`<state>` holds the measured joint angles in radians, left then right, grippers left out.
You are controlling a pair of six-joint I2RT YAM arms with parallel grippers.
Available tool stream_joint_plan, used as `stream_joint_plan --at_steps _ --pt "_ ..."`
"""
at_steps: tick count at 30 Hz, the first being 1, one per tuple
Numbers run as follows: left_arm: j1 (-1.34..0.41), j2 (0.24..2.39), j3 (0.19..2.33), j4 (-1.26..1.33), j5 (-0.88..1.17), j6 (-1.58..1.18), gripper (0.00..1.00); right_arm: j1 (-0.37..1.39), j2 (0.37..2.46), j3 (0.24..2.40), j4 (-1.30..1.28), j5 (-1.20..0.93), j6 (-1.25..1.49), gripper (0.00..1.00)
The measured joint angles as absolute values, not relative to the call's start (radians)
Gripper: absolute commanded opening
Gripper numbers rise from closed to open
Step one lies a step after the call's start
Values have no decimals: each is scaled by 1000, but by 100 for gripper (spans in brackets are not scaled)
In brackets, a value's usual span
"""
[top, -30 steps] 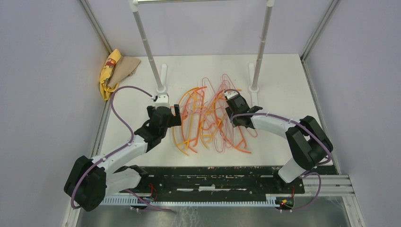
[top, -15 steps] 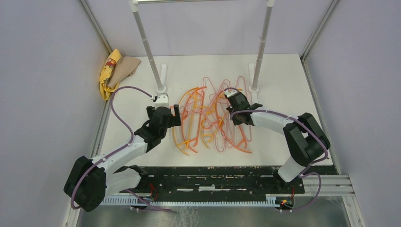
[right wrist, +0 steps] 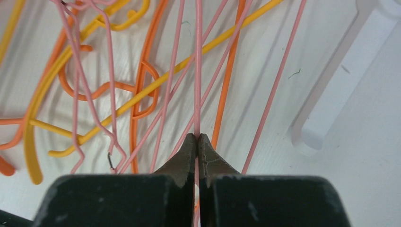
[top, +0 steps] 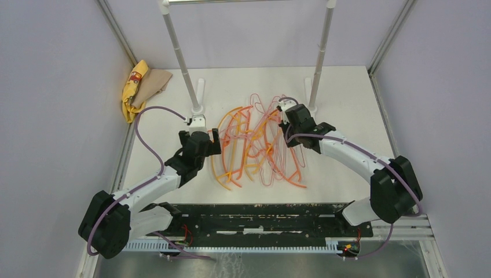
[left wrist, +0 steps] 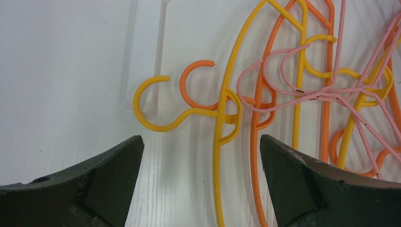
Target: Organize the hangers
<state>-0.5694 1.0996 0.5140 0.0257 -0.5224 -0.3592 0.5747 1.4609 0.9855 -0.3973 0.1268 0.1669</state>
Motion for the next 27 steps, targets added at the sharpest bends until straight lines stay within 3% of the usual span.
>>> stream_joint_plan --at_steps 9,17,26,27 --pt "-569 1103 500 38 -522 -359 100 574 1398 1051 -398 39 239 1" --pt "-569 1104 497 41 -522 -359 100 574 1395 1253 -314 -19 330 1" --pt "-569 1103 482 43 -523 -359 100 574 1393 1235 -279 -35 340 1" --pt "-569 1103 482 43 -523 -359 100 574 1393 1215 -278 -38 337 7"
